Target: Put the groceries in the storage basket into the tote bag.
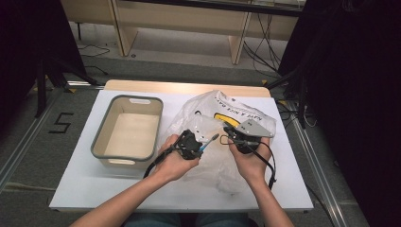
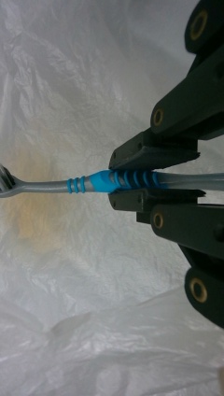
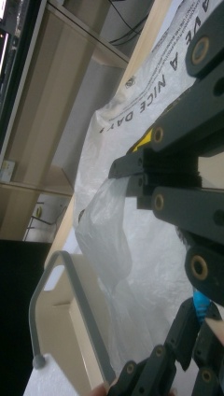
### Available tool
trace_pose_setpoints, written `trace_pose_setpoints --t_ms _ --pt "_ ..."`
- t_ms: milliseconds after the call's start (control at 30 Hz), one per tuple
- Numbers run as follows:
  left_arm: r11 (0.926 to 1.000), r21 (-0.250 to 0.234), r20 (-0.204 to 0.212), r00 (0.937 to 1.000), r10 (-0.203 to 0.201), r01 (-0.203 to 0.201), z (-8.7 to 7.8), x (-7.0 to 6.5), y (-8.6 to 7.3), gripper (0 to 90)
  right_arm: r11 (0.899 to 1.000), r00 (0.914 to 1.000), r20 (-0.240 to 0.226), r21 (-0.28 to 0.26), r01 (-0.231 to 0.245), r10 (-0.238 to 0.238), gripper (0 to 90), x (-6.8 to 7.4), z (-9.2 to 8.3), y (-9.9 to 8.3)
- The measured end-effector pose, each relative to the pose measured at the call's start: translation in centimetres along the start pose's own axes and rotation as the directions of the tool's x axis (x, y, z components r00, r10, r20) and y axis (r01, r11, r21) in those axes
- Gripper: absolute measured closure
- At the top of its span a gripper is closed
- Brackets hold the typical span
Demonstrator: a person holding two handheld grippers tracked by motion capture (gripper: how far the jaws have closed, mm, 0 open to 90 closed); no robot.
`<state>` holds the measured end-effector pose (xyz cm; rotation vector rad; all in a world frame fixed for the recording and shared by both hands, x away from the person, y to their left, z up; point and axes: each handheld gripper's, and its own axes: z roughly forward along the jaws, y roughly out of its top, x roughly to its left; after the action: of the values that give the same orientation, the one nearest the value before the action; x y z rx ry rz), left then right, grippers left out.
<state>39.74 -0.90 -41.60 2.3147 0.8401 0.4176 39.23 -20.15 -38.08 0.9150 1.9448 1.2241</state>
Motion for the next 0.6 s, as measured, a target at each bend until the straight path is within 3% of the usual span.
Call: trace_pose_setpoints --t_ms 600 --pt "1.0 0.007 -0.027 0.9996 -0.002 0.002 2.8 -0.1 1.4 78.5 1.0 1.0 -0.002 0.0 -0.004 0.004 90.0 0.0 0.0 0.0"
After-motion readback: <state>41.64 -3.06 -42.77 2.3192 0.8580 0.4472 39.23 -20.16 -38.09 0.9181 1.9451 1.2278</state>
